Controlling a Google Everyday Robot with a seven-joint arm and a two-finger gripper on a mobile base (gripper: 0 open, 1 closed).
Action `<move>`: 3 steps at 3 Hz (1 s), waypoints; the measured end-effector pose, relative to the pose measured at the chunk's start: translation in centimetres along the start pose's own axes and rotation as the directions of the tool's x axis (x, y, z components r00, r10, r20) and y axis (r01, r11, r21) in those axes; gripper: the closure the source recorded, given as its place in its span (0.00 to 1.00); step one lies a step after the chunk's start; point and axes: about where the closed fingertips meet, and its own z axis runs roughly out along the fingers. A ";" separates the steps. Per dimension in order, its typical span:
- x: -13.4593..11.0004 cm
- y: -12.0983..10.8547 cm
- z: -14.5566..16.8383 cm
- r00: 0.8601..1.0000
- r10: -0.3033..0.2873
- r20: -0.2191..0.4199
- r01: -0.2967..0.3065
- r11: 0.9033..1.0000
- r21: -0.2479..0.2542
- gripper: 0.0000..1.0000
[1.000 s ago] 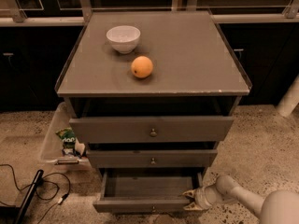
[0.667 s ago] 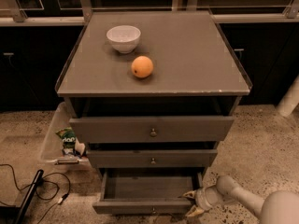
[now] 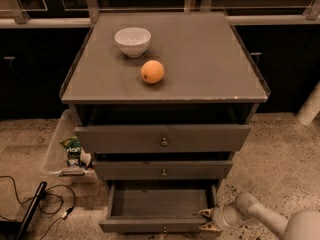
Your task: Open bottom drawer
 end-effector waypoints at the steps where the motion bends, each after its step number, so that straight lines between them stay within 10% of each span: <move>1: -0.1 0.0 -0.2 1.000 0.000 0.000 0.000 1.000 0.000 1.00; 3: -0.1 1.1 -0.6 1.000 0.001 0.002 -0.001 1.000 -0.003 0.81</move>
Offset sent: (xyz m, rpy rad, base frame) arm -0.2025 -0.0522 0.0386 0.0189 0.0366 0.0228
